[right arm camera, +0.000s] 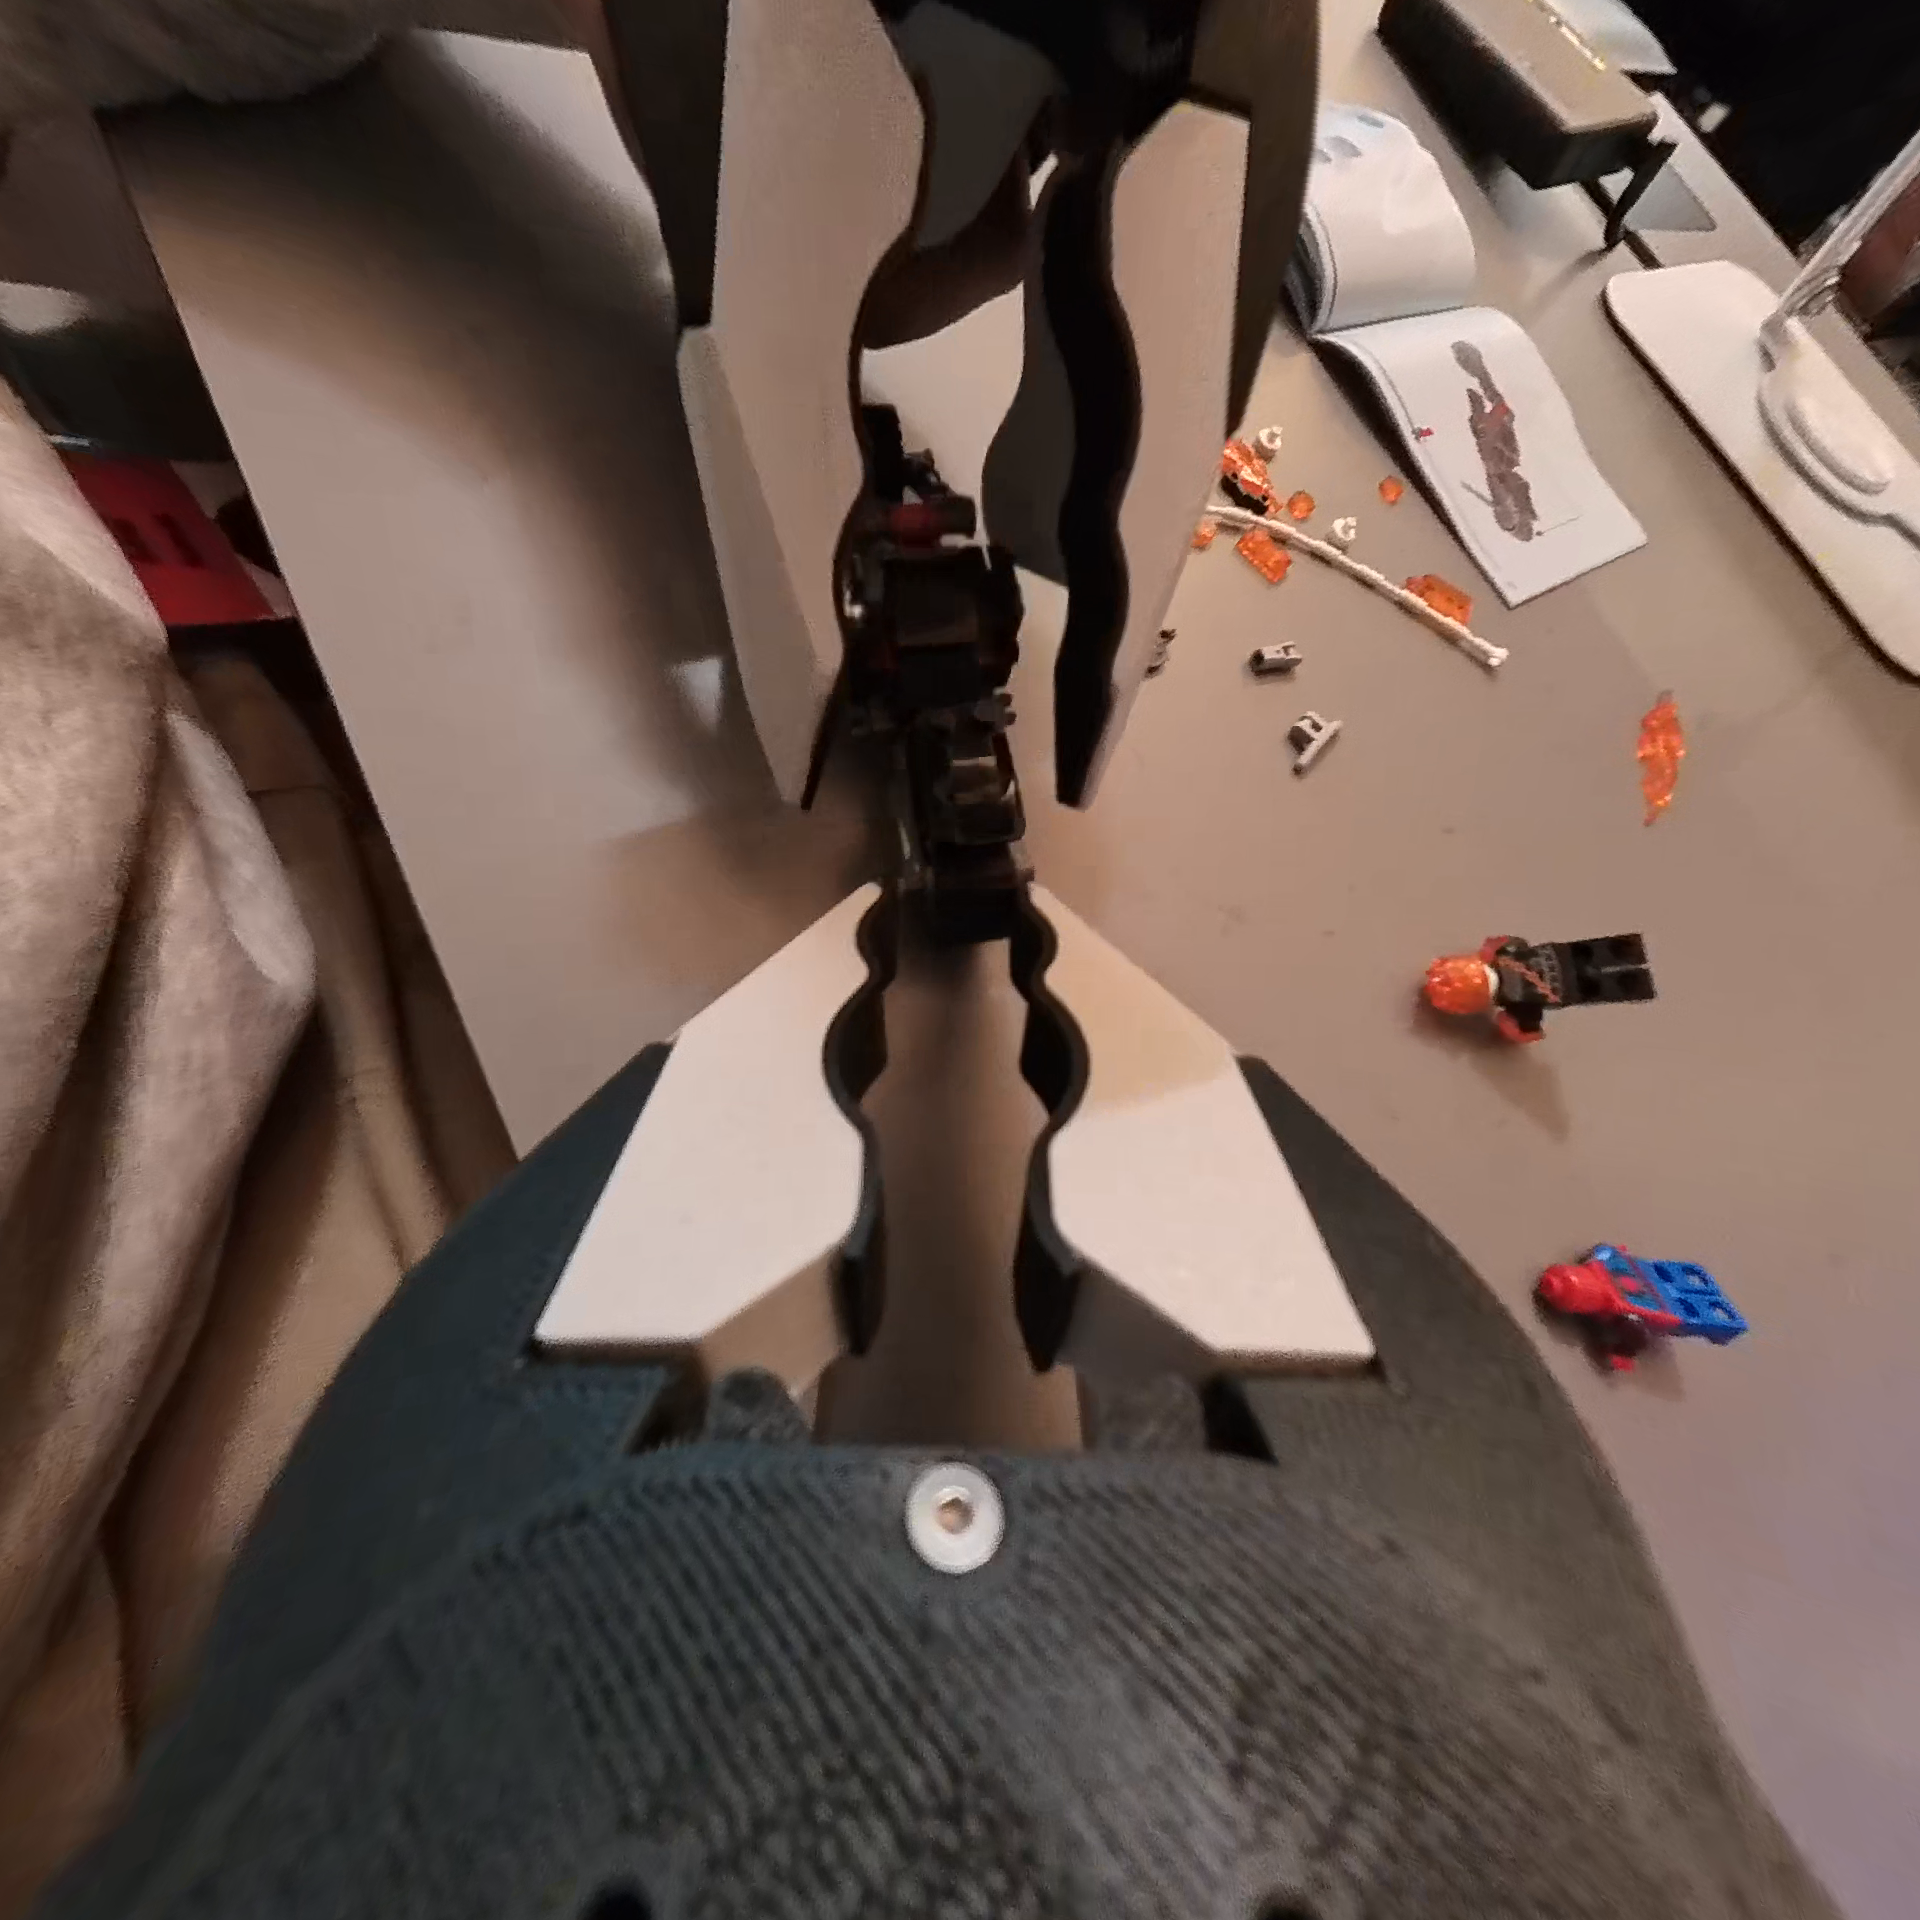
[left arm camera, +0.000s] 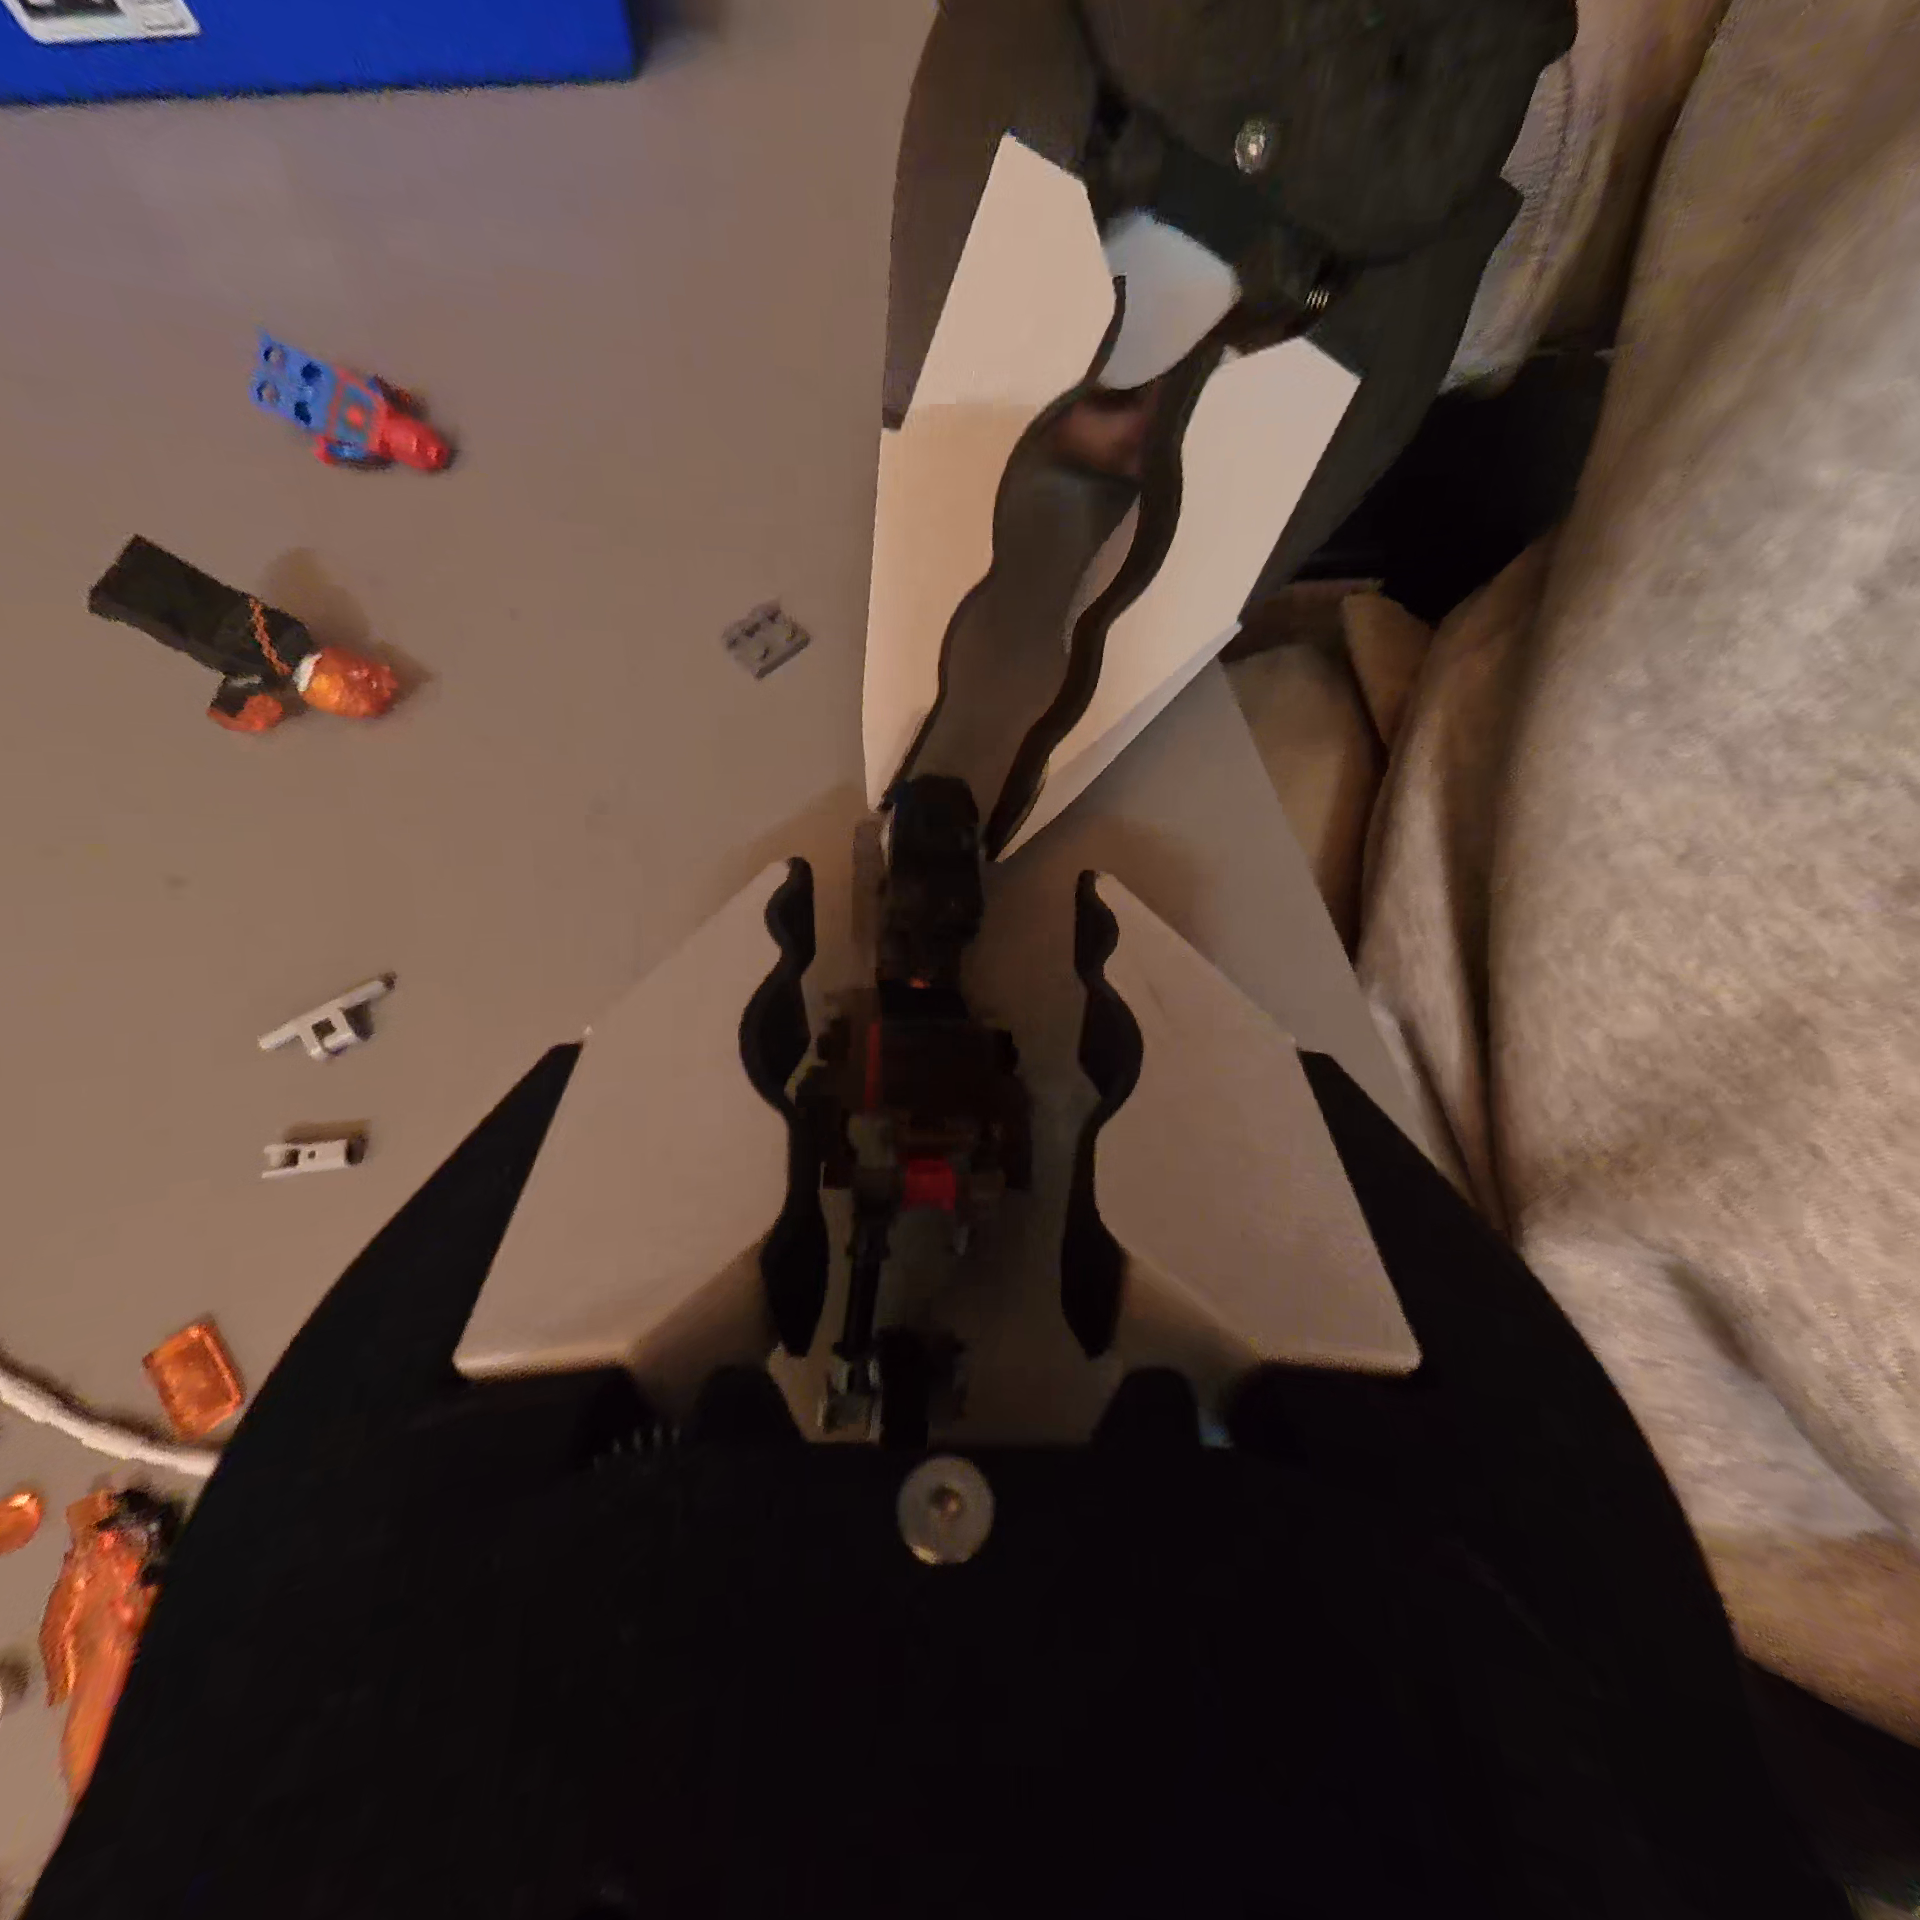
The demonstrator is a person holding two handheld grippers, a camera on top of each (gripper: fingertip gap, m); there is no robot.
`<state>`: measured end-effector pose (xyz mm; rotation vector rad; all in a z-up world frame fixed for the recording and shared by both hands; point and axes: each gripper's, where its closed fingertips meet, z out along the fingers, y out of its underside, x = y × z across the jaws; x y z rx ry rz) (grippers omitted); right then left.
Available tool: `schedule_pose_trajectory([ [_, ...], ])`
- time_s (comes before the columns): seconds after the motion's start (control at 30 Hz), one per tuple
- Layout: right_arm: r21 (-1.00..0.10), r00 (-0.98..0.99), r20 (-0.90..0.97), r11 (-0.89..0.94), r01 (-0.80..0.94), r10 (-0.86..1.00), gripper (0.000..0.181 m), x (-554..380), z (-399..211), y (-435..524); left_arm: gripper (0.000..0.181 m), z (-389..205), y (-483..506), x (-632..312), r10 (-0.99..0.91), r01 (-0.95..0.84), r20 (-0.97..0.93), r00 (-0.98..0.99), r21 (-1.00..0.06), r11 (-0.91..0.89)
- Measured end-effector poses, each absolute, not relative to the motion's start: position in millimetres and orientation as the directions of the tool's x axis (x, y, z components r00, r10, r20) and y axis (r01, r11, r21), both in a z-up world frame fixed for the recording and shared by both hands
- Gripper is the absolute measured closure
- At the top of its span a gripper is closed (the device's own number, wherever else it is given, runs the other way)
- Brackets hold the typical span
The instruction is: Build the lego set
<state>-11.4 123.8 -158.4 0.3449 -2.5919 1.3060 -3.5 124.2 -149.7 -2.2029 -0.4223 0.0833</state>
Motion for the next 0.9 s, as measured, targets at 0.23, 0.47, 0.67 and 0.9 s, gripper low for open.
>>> schedule_pose_trajectory([
  [0.23, -0.752, -0.939, 0.319, 0.568, -0.335, -0.133, 0.162, -6, -157, 125, 0.142, -166, 133, -1, 0.303, 0.278, 0.094, 0.948, -0.708, -0.650],
  [0.47, -0.763, -0.949, 0.278, 0.566, -0.313, -0.150, 0.162, -2, -156, 125, 0.147, -165, 136, 1, 0.289, 0.263, 0.088, 0.953, -0.711, -0.652],
  [0.67, -0.770, -0.953, 0.245, 0.562, -0.302, -0.177, 0.162, 1, -155, 126, 0.146, -167, 136, 4, 0.273, 0.233, 0.052, 0.961, -0.686, -0.689],
  [0.9, -0.783, -0.960, 0.168, 0.562, -0.267, -0.223, 0.163, 6, -153, 127, 0.144, -166, 138, 9, 0.238, 0.185, 0.009, 0.971, -0.659, -0.729],
])
